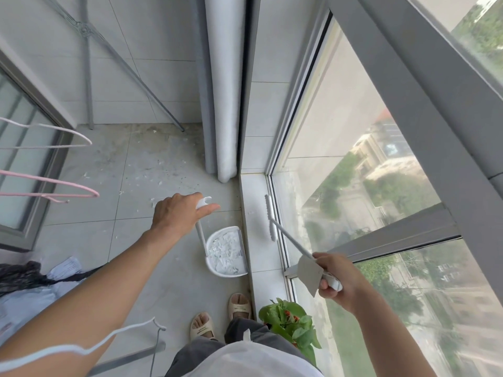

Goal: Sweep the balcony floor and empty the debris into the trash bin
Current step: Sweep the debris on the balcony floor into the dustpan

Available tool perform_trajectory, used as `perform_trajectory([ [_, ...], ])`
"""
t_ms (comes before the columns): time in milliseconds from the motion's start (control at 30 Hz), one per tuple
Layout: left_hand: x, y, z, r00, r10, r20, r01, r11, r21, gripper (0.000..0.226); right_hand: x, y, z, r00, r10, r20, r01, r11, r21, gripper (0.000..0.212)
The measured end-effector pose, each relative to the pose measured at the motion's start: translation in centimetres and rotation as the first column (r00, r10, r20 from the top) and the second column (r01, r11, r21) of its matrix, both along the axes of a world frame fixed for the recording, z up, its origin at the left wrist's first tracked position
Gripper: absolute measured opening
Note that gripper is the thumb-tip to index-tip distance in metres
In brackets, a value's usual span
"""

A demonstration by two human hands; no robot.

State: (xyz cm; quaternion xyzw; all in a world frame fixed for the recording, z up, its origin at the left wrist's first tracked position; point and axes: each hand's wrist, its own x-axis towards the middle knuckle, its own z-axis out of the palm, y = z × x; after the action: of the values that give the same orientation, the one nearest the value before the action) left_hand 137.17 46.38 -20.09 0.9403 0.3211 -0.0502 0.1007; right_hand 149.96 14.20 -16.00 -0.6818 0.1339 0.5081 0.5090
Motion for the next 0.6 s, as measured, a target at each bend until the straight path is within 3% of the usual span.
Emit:
perform_trajectory([
  [133,2.0,0.2,0.6,1.0,0.004,-0.016,-0.004,1.0,0.018,0.06,3.4,3.9,-1.1,0.995,-0.085,0.042,0.088,0.993,-0.078,0.012],
  [400,5.8,1.4,0.7,0.998,0.031,-0.06,-0.03,0.999,0.016,0.058,10.3,12.2,-1.4,0.989,-0.146,-0.013,0.144,0.987,-0.071,0.018],
  [600,8.4,2.7,0.6,0.997,0.049,-0.051,-0.05,0.999,-0.012,0.059,11.3,18.8,-2.2,0.999,-0.003,-0.045,-0.005,0.982,-0.188,0.021],
])
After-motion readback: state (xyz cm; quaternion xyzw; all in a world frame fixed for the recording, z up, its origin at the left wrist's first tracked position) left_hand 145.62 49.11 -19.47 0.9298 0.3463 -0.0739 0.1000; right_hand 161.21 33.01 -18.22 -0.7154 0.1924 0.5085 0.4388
